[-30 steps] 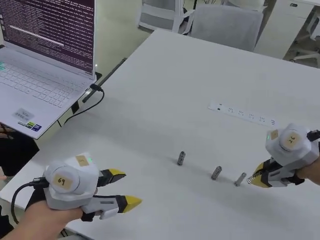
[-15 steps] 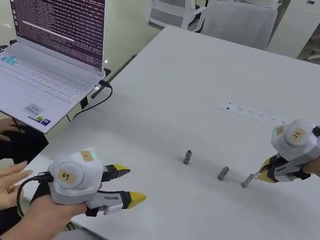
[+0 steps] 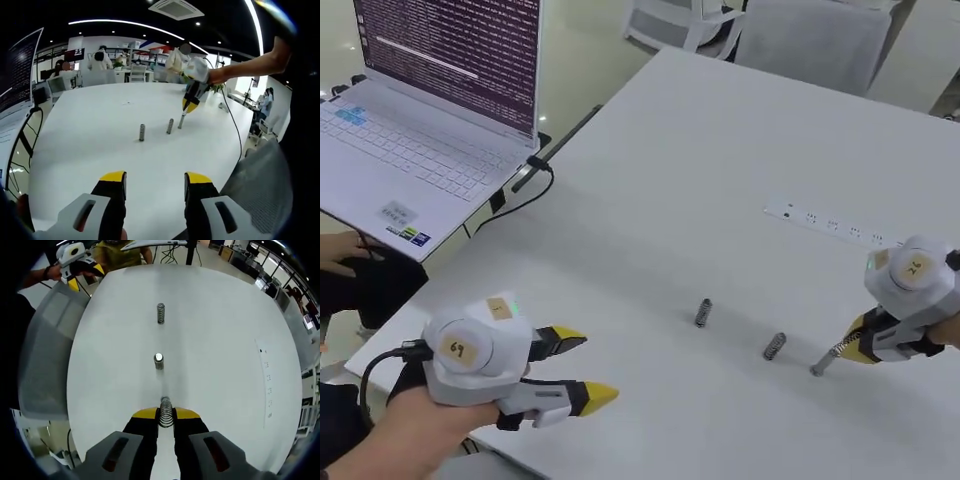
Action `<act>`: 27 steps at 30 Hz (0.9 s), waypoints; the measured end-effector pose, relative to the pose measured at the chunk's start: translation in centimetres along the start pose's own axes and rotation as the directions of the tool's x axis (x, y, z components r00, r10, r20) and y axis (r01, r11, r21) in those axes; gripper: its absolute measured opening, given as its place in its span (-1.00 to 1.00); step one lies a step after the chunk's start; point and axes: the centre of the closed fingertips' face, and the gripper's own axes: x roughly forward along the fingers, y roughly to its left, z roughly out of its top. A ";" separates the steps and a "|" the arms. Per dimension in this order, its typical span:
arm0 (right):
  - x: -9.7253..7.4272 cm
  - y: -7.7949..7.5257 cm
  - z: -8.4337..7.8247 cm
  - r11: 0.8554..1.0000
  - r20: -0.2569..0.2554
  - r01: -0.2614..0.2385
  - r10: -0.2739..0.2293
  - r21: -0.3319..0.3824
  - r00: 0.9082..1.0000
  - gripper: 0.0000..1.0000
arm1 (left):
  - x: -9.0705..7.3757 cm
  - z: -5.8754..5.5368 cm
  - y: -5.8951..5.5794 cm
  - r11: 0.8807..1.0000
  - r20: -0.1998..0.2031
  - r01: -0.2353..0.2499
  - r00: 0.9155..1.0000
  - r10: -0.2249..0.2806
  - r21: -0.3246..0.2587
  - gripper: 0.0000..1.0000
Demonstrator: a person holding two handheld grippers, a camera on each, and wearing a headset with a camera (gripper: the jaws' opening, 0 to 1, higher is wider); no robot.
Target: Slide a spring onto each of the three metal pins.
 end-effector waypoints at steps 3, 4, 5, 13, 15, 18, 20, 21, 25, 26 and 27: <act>0.1 0.1 0.1 1.000 -0.004 -0.003 0.003 -0.006 1.000 -0.83 | 0.0 0.0 0.0 1.000 -0.001 0.000 1.000 0.000 0.002 -0.19; 0.2 0.2 0.2 1.000 -0.005 -0.006 0.006 -0.007 1.000 -0.83 | 0.0 0.1 0.0 1.000 -0.001 0.001 1.000 -0.001 0.003 -0.18; 0.2 0.3 0.2 1.000 -0.006 -0.010 0.010 -0.008 1.000 -0.83 | 0.0 0.1 0.0 1.000 -0.001 0.001 1.000 -0.001 0.002 -0.18; 0.9 0.5 0.1 0.999 -0.030 -0.023 0.022 -0.029 0.999 -0.83 | 0.0 0.1 0.1 1.000 -0.002 -0.002 1.000 0.002 -0.001 -0.19; 1.1 0.6 0.1 0.999 -0.035 -0.026 0.025 -0.033 0.999 -0.83 | 0.0 0.1 0.1 1.000 -0.002 -0.003 1.000 0.003 -0.002 -0.19; 1.4 0.6 0.0 0.999 -0.045 -0.031 0.029 -0.042 0.999 -0.83 | 0.0 0.1 0.1 1.000 -0.004 -0.004 1.000 0.004 -0.001 -0.19; 1.6 0.6 0.0 0.998 -0.049 -0.031 0.029 -0.045 0.998 -0.83 | 0.1 0.2 0.1 1.000 -0.002 -0.005 1.000 0.005 -0.002 -0.19; 1.7 0.7 0.0 0.998 -0.051 -0.034 0.032 -0.046 0.998 -0.83 | 0.1 0.3 0.2 1.000 -0.002 -0.005 1.000 0.005 -0.002 -0.19; 2.3 0.7 -0.1 0.998 -0.061 -0.040 0.037 -0.051 0.997 -0.83 | 0.2 0.6 0.2 1.000 0.001 -0.009 1.000 0.009 0.000 -0.18; 2.4 0.7 -0.1 0.998 -0.063 -0.042 0.038 -0.052 0.997 -0.83 | 0.2 0.7 0.3 1.000 0.003 -0.009 1.000 0.009 0.000 -0.18; 2.5 0.7 -0.1 0.998 -0.065 -0.042 0.039 -0.053 0.997 -0.83 | 0.3 0.7 0.3 1.000 0.003 -0.009 1.000 0.009 -0.001 -0.18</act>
